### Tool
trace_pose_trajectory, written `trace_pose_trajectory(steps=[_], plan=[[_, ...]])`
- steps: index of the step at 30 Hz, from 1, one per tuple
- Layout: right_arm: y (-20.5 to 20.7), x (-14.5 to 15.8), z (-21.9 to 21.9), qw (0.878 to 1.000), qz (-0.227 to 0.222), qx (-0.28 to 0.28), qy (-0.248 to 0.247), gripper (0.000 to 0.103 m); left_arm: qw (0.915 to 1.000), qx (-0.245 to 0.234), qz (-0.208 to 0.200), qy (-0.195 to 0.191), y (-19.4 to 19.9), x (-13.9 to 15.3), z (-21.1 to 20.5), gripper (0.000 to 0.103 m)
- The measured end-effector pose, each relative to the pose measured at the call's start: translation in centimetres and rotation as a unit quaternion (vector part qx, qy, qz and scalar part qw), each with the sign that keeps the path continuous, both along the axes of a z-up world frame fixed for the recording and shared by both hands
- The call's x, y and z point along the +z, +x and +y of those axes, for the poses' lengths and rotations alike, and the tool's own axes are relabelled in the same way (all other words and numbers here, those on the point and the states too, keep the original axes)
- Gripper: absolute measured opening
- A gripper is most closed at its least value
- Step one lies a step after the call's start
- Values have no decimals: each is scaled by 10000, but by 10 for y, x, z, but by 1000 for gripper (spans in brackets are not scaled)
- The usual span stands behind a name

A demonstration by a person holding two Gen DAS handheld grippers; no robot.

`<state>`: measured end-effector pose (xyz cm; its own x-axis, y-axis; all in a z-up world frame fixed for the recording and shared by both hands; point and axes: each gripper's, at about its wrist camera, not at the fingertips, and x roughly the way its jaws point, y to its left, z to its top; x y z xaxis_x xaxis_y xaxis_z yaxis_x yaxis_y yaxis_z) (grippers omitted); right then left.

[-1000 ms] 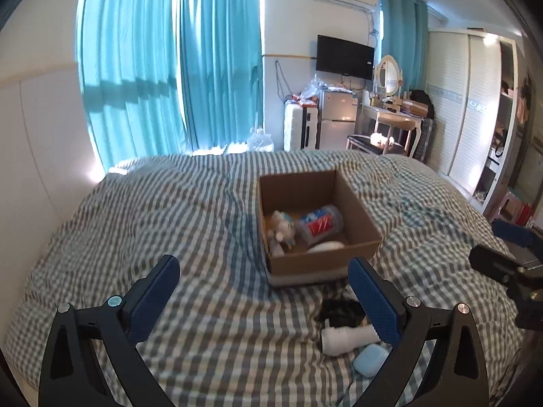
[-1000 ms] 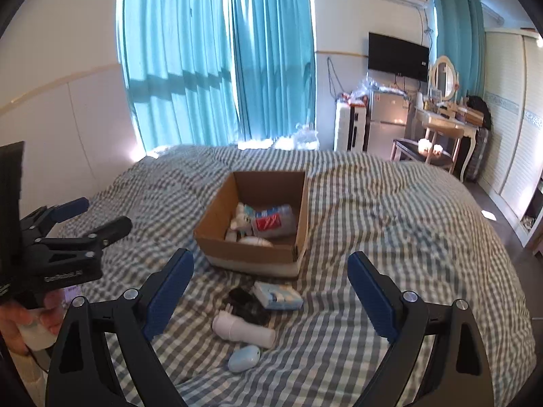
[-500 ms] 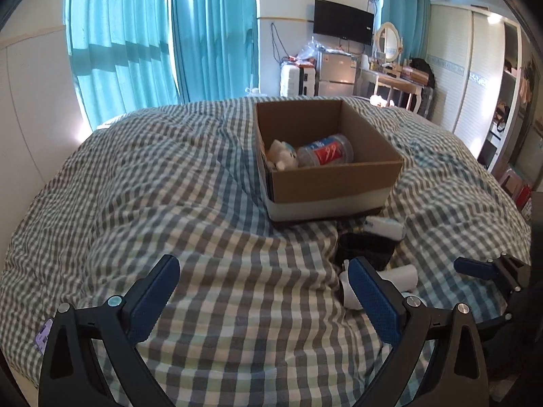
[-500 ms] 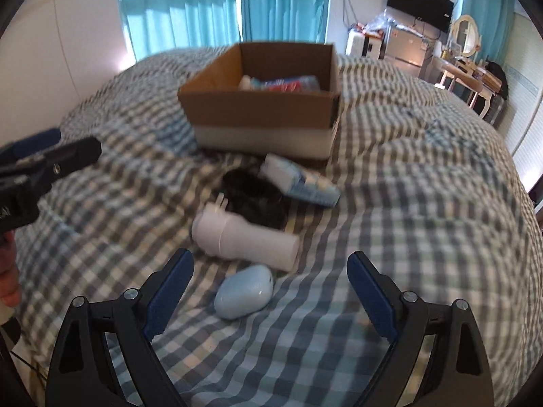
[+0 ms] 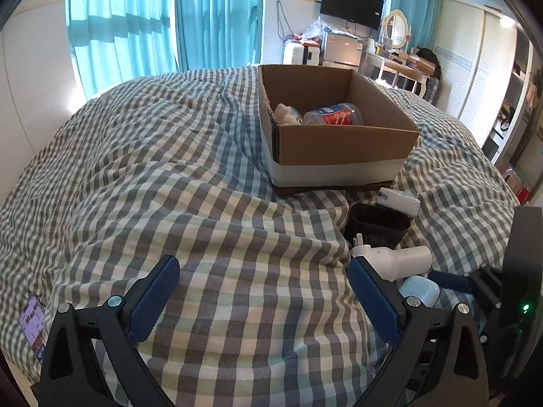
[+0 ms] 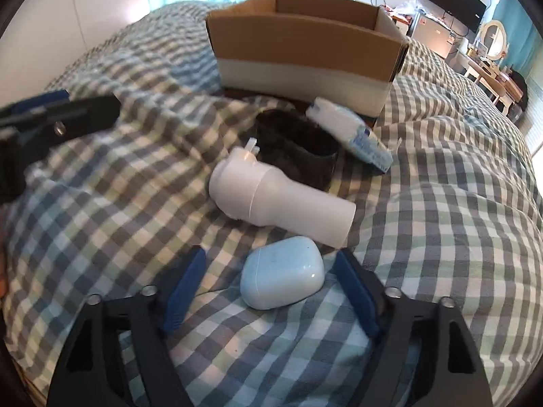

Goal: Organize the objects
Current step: 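Move the right tool to the pale blue earbud case and grasp it, then grasp the tissue pack with the left tool while the right tool holds the earbud case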

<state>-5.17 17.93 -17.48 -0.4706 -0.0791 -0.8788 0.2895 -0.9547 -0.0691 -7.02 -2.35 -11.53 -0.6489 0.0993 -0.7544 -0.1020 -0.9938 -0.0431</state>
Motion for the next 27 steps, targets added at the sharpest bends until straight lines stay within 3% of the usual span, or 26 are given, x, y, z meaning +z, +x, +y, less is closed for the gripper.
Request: trace_pose_trajectory(steps=[3, 5, 11, 17, 27], plan=[[1, -6, -4, 9997, -83, 62, 212, 64, 10000, 5, -54, 31, -1, -2, -1, 102], [2, -10, -6, 9988, -128, 32, 482, 51, 10000, -8, -64, 29, -1, -1, -1, 102], [11, 3, 5, 9997, -11, 24, 233, 50, 9999, -86, -70, -67, -2, -1, 4, 102], [17, 53, 35, 9983, 479, -219, -243, 50, 9990, -370, -43, -260, -7, 0, 22, 102], [-17, 100, 117, 9891, 969, -1046, -372, 50, 9935, -1126, 43, -184, -41, -1, 96, 102]])
